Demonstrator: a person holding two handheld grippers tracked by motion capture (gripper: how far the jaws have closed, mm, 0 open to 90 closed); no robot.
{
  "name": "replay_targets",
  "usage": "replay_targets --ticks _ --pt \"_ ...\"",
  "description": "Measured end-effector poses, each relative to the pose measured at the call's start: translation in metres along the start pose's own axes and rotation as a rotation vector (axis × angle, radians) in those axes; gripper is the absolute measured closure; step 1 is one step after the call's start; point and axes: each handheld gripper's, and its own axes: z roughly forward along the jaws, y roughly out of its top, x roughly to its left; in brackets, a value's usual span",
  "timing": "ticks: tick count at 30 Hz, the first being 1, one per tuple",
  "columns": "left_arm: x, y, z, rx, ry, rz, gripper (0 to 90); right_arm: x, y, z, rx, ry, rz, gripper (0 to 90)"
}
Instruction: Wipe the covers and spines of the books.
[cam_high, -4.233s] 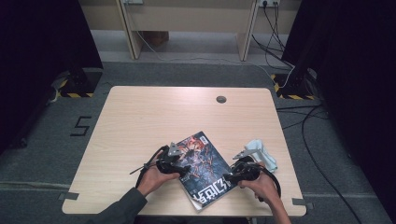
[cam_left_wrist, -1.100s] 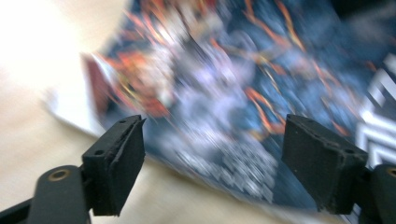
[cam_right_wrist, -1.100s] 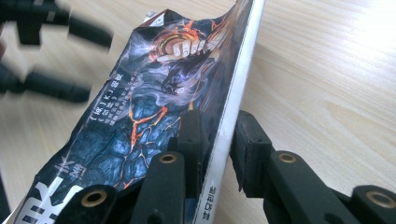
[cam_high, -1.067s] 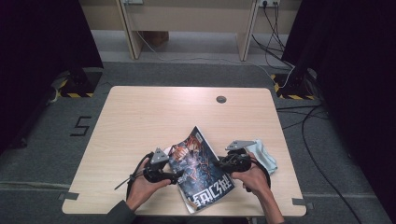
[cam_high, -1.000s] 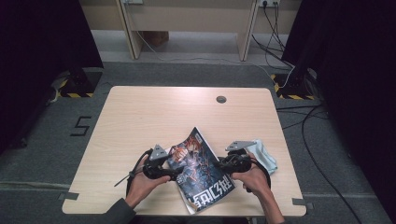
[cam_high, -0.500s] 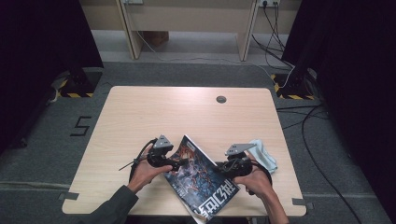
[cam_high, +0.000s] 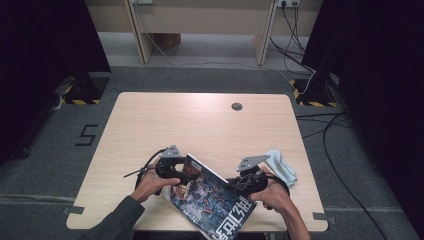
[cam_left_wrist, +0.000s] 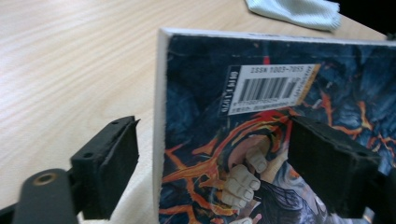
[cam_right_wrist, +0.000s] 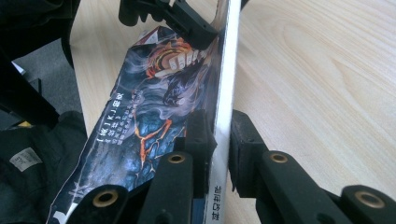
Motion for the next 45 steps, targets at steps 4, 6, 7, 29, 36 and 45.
replay_targets --ticks 4,6,7,29,36,45 --pt "0.001 -0.001 0.000 0.008 -0.013 0.026 27.3 0.000 0.000 0.002 0.007 -0.004 -0.003 80.0" --pt "0.002 -0.003 -0.001 0.016 0.000 0.050 32.1 -0.001 0.000 0.003 0.016 -0.009 -0.008 80.0" --pt "0.002 -0.004 -0.002 0.016 0.013 0.060 36.1 -0.002 0.000 0.003 0.020 -0.013 -0.003 79.8" --pt "-0.016 -0.011 -0.039 -0.050 0.189 0.165 73.0 -0.026 0.023 0.018 0.076 -0.130 0.013 73.0" --pt "-0.009 -0.012 -0.045 -0.072 0.276 0.139 75.0 -0.033 0.018 0.005 0.045 -0.218 0.061 63.6" --pt "-0.018 -0.017 -0.059 -0.095 0.272 0.137 77.9 -0.046 0.003 -0.015 0.025 -0.310 0.155 58.2"
